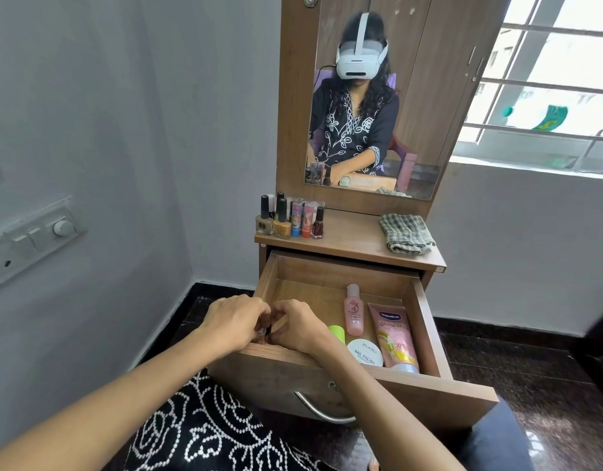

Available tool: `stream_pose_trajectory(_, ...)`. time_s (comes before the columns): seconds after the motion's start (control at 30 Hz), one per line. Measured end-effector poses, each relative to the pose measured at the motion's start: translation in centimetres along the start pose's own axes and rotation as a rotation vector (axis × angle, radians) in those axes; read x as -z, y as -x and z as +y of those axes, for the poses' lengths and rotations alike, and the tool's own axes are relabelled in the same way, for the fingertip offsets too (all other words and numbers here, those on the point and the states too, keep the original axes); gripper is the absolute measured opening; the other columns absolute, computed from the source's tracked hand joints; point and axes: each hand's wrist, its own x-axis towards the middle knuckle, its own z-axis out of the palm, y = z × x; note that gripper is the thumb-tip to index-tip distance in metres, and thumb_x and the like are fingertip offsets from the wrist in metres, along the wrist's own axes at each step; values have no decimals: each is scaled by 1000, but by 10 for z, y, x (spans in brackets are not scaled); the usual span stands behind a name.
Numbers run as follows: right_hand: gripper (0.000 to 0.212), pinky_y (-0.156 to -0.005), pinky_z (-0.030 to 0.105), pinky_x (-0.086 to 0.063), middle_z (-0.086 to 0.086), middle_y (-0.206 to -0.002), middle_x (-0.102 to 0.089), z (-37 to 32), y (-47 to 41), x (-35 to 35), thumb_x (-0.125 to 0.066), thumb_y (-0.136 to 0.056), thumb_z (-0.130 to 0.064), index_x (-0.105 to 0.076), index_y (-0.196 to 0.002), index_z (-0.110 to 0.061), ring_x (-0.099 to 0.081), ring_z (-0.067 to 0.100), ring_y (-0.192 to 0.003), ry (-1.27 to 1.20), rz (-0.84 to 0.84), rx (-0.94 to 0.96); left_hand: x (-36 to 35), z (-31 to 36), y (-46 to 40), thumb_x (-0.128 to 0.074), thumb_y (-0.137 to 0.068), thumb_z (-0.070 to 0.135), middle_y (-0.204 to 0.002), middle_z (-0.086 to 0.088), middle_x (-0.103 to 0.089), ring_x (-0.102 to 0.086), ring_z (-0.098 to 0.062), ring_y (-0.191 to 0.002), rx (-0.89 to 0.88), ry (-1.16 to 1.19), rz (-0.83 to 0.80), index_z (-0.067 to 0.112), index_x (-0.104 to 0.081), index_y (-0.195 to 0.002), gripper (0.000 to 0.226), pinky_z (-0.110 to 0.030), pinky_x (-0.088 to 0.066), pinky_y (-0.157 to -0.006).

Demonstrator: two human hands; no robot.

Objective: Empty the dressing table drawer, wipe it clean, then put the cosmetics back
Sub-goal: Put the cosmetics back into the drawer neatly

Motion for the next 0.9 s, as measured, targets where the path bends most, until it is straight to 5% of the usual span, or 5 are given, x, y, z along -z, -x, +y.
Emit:
stream_pose_trajectory(0.53, 38, -77, 18, -46, 10, -108, -68, -3, 2, 3, -71, -71, 2, -66, -108, -2, -61, 17, -95, -9, -31, -23, -4, -2, -3, -66, -85, 26, -114, 9, -65, -57, -16, -112, -16, 26, 37, 32, -60, -116, 32, -33, -40, -91)
stream_pose_trajectory(0.8, 38, -69, 11, -42, 6, -106, -68, 0, 6, 4, -54, -75, 10, -66, -106, -6, -58, 11, -89, 17, 24, -21, -2, -4, -1, -70, -82, 29, -106, 12, -66, -57, -12, -108, -37, 76, 49, 34, -61, -112, 32, -30, -39, -90)
stream_pose_trajectory(0.9, 41, -73, 19, -45, 2, -97, -69, 0, 6, 5, -43, -74, 10, -69, -98, -10, -59, 15, -89, -1, 147, -73, 3, -4, 0, -71, -78, 40, -108, 13, -65, -57, -11, -107, -36, 129, 74, 33, -61, -109, 33, -30, -38, -89)
